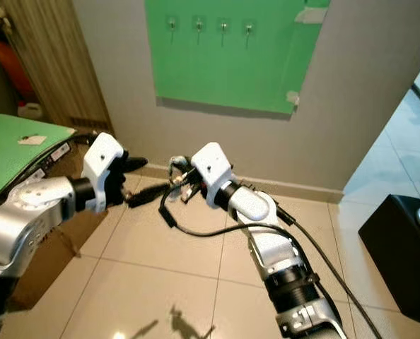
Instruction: Hang keys on a hook
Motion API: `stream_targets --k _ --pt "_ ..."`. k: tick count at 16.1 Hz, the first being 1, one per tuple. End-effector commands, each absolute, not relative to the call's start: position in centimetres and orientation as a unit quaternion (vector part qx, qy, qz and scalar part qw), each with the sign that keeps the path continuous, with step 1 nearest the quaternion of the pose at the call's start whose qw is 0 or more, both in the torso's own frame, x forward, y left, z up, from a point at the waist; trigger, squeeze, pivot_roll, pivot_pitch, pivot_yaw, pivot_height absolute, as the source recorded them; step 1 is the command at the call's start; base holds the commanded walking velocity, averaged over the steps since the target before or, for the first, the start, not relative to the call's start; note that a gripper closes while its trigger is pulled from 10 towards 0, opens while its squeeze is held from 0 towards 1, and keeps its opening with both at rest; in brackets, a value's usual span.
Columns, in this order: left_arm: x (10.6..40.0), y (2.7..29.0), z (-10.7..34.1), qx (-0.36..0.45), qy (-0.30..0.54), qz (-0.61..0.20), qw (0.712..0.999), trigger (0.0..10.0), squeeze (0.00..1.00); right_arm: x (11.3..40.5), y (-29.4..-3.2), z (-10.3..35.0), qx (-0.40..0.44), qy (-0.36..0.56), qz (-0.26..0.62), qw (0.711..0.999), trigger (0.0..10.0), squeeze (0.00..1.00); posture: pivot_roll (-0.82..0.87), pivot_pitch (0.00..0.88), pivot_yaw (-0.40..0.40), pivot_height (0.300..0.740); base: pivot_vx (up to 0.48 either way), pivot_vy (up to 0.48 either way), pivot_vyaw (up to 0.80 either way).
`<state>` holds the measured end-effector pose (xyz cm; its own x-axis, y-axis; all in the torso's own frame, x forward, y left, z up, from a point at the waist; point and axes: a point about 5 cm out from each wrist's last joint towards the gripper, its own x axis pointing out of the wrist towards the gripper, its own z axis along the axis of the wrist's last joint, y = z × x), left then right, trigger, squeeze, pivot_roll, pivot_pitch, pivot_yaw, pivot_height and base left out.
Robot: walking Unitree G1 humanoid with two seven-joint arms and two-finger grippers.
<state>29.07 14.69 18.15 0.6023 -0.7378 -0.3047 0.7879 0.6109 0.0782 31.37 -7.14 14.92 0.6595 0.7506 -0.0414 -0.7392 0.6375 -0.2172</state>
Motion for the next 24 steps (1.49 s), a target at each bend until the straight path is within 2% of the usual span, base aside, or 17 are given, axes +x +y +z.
stream_targets --k 1,6,10,21,24 --pt "28.3 14.2 18.2 0.102 0.128 -0.457 0.874 10.0 0.0 31.1 -7.3 15.8 -0.109 -0.033 0.437 0.892 0.0 0.0 -0.08 0.0 0.019 0.74 0.0 0.0 0.0" --pt "27.9 13.8 17.9 0.099 0.135 -0.47 0.867 10.0 0.0 30.9 -8.5 16.6 -0.115 -0.021 0.476 0.872 0.0 0.0 -0.09 0.0 0.026 0.74 0.0 0.0 0.0" --pt "28.3 14.5 17.0 0.09 0.137 -0.456 0.875 10.0 0.0 30.8 -8.9 17.6 -0.1 -0.024 0.487 0.867 0.0 0.0 -0.09 0.0 0.029 0.74 0.0 0.0 0.0" --pt "28.9 14.3 16.8 0.042 0.116 -0.463 0.878 10.0 0.0 31.1 -9.7 20.0 -0.049 -0.039 0.476 0.877 0.0 0.0 -0.1 0.0 0.04 0.74 0.0 0.0 0.0" --pt "29.2 14.2 17.1 0.037 0.099 -0.462 0.88 10.0 0.0 30.7 -9.6 20.0 -0.043 -0.035 0.491 0.869 0.0 0.0 -0.09 0.0 0.042 0.74 0.0 0.0 0.0"
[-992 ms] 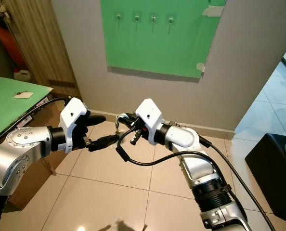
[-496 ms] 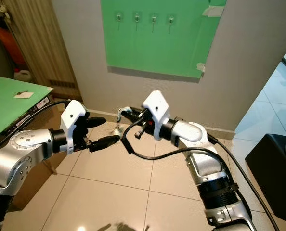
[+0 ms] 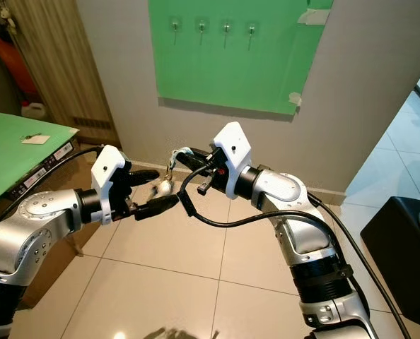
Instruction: Hang keys on a hook
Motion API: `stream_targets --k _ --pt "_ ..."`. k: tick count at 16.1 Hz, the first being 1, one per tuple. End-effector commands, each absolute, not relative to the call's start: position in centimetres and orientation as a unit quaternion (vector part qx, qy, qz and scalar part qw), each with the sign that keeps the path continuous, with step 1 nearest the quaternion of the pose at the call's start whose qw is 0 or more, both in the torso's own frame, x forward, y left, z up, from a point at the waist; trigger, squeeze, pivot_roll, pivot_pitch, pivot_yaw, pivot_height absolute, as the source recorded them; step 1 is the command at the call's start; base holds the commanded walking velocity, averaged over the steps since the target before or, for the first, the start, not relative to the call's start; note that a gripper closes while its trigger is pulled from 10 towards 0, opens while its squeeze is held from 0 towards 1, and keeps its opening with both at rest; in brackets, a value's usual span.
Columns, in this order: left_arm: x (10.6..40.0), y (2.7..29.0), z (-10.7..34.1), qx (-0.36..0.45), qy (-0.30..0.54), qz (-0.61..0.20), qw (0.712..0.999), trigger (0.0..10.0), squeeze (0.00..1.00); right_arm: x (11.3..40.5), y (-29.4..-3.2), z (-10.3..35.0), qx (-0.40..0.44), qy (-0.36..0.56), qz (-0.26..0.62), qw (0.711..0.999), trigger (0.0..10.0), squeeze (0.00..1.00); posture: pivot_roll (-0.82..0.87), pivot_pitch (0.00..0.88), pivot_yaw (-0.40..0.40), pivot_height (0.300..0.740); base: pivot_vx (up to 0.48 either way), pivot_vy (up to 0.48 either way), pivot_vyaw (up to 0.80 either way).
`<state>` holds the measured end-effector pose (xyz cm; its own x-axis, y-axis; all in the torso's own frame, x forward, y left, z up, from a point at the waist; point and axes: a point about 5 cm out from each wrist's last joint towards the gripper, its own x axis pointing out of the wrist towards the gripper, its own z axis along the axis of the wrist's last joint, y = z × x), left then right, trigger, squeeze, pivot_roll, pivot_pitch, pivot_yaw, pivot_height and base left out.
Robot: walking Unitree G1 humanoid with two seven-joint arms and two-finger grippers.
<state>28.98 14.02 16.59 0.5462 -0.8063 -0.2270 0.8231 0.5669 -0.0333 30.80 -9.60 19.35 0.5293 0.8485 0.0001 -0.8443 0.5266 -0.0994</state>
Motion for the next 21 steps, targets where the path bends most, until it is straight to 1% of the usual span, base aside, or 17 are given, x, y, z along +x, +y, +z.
stream_targets --k 1,2,3,4,5,9,12,13,14,15,21 --pt "29.6 14.3 17.2 0.046 0.082 -0.451 0.888 10.0 0.0 30.5 -9.7 20.1 -0.042 -0.034 0.497 0.866 0.0 0.0 -0.1 0.0 0.044 0.74 0.0 0.0 0.0" --pt "29.7 14.3 17.3 0.047 0.075 -0.447 0.89 10.0 0.0 30.5 -9.7 20.1 -0.041 -0.033 0.498 0.865 0.0 0.0 -0.1 0.0 0.044 0.74 0.0 0.0 0.0" --pt "29.8 14.4 16.9 0.054 0.087 -0.439 0.892 10.0 0.0 30.2 -10.0 20.1 -0.041 -0.027 0.511 0.858 0.0 0.0 -0.1 0.0 0.046 0.74 0.0 0.0 0.0" --pt "29.9 14.4 16.9 0.051 0.088 -0.437 0.894 10.0 0.69 30.0 -10.3 19.9 -0.05 -0.019 0.515 0.855 0.0 0.0 -0.1 0.0 0.045 0.74 0.0 0.0 0.0" --pt "29.8 14.4 17.0 0.046 0.086 -0.441 0.892 10.0 1.0 30.1 -10.4 19.8 -0.056 -0.015 0.515 0.855 0.0 0.0 -0.1 0.0 0.044 0.74 0.0 0.0 0.0" --pt "29.7 14.2 16.8 0.048 0.088 -0.448 0.888 10.0 1.0 30.1 -10.7 19.6 -0.071 -0.008 0.513 0.855 0.0 0.0 -0.1 0.0 0.042 0.74 0.0 0.0 0.0" --pt "29.3 14.0 16.9 0.042 0.087 -0.469 0.878 10.0 1.0 30.0 -11.0 19.4 -0.074 -0.003 0.517 0.853 0.0 0.0 -0.1 0.0 0.042 0.74 0.0 0.0 0.0" --pt "29.2 13.9 17.0 0.039 0.086 -0.474 0.875 10.0 0.0 30.0 -11.1 19.4 -0.076 -0.001 0.517 0.853 0.0 0.0 -0.1 0.0 0.043 0.74 0.0 0.0 0.0" --pt "29.1 13.8 17.1 0.036 0.085 -0.48 0.873 4.7 0.0 30.0 -11.1 19.3 -0.077 -0.001 0.517 0.853 0.0 0.0 -0.1 0.0 0.043 0.74 0.0 0.0 0.0" --pt "28.9 13.7 17.1 0.028 0.084 -0.489 0.868 0.0 0.0 30.0 -11.1 19.3 -0.079 0.0 0.517 0.852 0.0 0.0 -0.1 0.0 0.044 0.74 0.0 0.0 0.0" --pt "28.6 13.7 17.3 0.041 0.072 -0.515 0.853 0.0 0.0 29.9 -11.2 19.3 -0.086 0.0 0.522 0.849 0.0 0.0 -0.1 0.0 0.04 0.74 0.0 0.0 0.0"
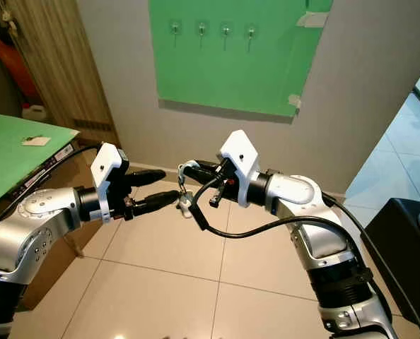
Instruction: Hang keys on a hook
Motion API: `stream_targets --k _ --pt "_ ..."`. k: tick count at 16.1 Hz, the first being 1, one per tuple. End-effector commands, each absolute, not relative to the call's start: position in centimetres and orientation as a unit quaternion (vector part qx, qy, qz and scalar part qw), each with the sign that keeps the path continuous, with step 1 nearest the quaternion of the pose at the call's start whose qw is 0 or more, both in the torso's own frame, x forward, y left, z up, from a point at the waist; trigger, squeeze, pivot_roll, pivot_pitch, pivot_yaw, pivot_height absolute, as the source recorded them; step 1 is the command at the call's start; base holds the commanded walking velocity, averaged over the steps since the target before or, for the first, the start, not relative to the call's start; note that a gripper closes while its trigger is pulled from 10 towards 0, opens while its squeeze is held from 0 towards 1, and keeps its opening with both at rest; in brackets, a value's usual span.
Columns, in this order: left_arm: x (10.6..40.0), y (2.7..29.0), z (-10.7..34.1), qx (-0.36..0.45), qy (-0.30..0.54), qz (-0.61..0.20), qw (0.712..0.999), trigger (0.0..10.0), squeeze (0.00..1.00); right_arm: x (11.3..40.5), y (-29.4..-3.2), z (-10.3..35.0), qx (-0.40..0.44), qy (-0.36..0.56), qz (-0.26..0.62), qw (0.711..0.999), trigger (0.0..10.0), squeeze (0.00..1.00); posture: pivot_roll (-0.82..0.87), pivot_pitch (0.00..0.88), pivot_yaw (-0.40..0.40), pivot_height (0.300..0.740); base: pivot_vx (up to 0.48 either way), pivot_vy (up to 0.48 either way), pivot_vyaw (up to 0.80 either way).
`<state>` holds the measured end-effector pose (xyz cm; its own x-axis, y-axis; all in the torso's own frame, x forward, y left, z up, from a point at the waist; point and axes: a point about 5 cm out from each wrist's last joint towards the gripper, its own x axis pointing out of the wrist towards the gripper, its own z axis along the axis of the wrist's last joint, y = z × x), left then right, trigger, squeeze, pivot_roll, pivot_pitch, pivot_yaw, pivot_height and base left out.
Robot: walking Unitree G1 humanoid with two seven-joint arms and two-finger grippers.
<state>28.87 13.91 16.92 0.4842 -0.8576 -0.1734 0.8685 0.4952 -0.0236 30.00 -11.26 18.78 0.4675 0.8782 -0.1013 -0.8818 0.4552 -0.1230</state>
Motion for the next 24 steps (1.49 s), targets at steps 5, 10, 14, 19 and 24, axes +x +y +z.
stream_targets --k 5,10,14,19,24 --pt "28.5 13.3 17.1 0.053 0.073 -0.53 0.843 0.0 0.0 29.4 -11.0 19.5 -0.08 -0.004 0.541 0.837 0.0 0.0 -0.1 0.0 0.044 0.74 0.0 0.0 0.0" --pt "28.8 13.2 17.4 0.052 0.068 -0.537 0.839 10.0 0.0 28.9 -11.4 19.4 -0.091 0.009 0.568 0.818 0.0 0.0 -0.11 0.0 0.047 0.74 0.0 0.0 0.0" --pt "28.4 12.9 17.7 0.052 0.059 -0.552 0.83 10.0 0.0 28.5 -12.1 19.4 -0.115 0.021 0.587 0.801 0.0 0.0 -0.11 0.0 0.05 0.74 0.0 0.0 0.0" --pt "27.9 12.7 17.6 0.052 0.063 -0.569 0.818 10.0 0.0 28.5 -12.7 19.5 -0.13 0.032 0.594 0.793 0.0 0.0 -0.12 0.0 0.05 0.74 0.0 0.0 0.0" --pt "27.8 12.8 17.4 0.056 0.07 -0.567 0.819 10.0 0.0 28.7 -12.8 19.4 -0.137 0.027 0.586 0.798 0.0 0.0 -0.12 0.0 0.051 0.74 0.0 0.0 0.0"
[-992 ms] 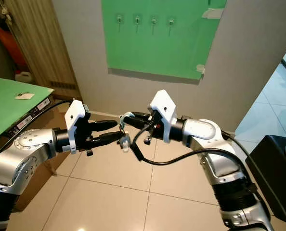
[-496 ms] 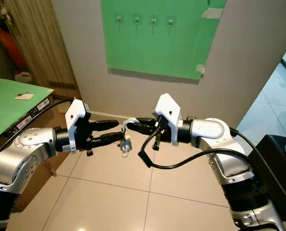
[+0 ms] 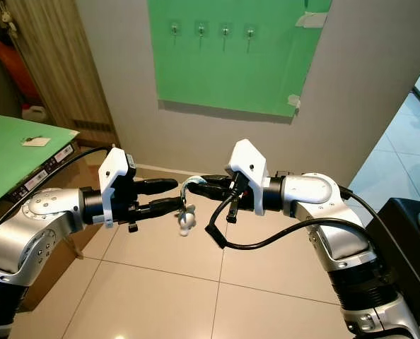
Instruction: Hang keys on a hook
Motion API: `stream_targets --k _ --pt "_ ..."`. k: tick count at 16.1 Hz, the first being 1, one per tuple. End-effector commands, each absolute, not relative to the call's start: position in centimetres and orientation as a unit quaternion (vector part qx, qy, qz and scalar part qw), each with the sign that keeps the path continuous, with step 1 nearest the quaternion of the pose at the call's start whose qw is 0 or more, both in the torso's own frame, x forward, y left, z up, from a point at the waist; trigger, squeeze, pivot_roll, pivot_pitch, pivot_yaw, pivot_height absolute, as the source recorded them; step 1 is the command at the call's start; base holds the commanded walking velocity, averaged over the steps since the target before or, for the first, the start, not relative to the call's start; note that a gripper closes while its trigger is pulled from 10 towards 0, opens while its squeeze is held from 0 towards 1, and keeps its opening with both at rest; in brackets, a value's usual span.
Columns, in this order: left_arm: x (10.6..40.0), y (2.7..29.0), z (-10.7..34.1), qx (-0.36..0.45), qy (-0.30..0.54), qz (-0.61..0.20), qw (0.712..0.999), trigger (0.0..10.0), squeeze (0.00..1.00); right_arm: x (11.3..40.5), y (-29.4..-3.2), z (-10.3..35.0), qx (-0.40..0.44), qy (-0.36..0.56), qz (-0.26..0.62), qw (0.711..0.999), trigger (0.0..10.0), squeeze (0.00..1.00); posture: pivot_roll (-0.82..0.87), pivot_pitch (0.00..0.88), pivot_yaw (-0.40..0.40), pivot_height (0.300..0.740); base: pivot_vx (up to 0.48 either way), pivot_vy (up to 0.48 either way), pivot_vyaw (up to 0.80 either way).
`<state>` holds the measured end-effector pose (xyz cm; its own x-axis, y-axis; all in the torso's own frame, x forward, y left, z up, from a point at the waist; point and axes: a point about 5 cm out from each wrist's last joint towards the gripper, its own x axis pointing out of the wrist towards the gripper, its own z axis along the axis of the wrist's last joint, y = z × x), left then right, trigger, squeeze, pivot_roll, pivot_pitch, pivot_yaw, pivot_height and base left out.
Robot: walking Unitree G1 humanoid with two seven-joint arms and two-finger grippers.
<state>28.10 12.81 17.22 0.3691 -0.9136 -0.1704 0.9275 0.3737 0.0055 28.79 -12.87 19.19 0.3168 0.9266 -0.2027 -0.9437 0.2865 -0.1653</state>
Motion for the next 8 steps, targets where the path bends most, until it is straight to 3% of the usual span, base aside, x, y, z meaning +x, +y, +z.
stream_targets --k 1,4,5,6,7,8 --pt "27.81 12.78 17.33 0.056 0.071 -0.567 0.819 10.0 0.0 28.68 -12.78 19.34 -0.139 0.028 0.584 0.799 0.0 0.0 -0.12 0.0 0.051 0.74 0.0 0.0 0.0" --pt "27.87 12.83 17.31 0.055 0.072 -0.565 0.82 10.0 0.0 28.57 -12.68 19.24 -0.135 0.028 0.585 0.799 0.0 0.0 -0.12 0.0 0.05 0.74 0.0 0.0 0.0" --pt "27.89 12.83 17.31 0.054 0.072 -0.564 0.821 7.5 0.0 28.52 -12.63 19.3 -0.131 0.026 0.586 0.8 0.0 0.0 -0.12 0.0 0.051 0.74 0.0 0.0 0.0" --pt "27.9 12.83 17.31 0.053 0.072 -0.564 0.821 7.5 0.0 28.49 -12.6 19.35 -0.129 0.025 0.586 0.799 0.0 0.0 -0.12 0.0 0.051 0.74 0.0 0.0 0.0" --pt "27.89 12.83 17.31 0.05 0.072 -0.566 0.82 0.0 0.0 28.47 -12.55 19.43 -0.128 0.024 0.587 0.799 0.0 0.0 -0.11 0.0 0.052 0.74 0.0 0.0 0.0" --pt "27.92 12.85 17.32 0.048 0.072 -0.566 0.82 0.0 0.0 28.46 -12.49 19.56 -0.126 0.022 0.588 0.799 0.0 0.0 -0.11 0.0 0.05 0.74 0.0 0.0 0.0"
